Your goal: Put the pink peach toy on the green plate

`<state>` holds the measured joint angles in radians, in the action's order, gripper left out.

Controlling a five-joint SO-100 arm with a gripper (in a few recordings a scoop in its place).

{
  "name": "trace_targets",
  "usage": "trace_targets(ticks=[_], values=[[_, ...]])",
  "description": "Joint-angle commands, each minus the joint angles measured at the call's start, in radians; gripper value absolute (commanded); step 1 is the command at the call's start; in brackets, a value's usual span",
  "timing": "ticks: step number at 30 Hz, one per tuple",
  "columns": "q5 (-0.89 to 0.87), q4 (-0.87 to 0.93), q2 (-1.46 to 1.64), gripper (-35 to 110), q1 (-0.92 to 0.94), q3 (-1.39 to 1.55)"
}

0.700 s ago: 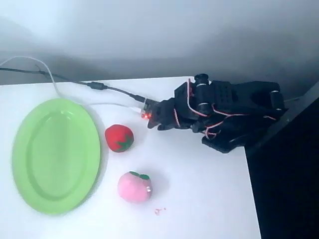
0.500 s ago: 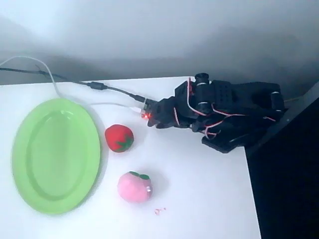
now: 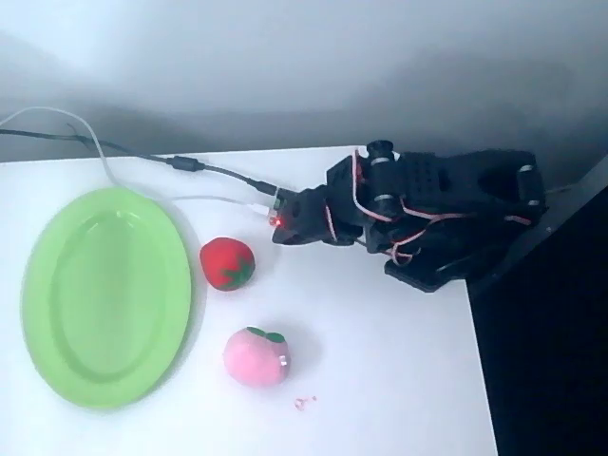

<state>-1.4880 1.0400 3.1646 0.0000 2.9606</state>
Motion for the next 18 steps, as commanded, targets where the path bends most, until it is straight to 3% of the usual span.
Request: trace_targets(ticks=[1, 7, 9, 15, 18], values=[[-0.041, 0.037, -0.232, 0, -0.091, -0.348], [-0.032, 0.179, -0.646, 0, -0.206, -0.830], [0.048, 0.206, -0.738, 0, -0.198, -0.966], [-0.215, 0.210, -0.790, 0, -0.311, -1.003], [-0.373, 0.210, -0.793, 21, -0.428, -0.939]])
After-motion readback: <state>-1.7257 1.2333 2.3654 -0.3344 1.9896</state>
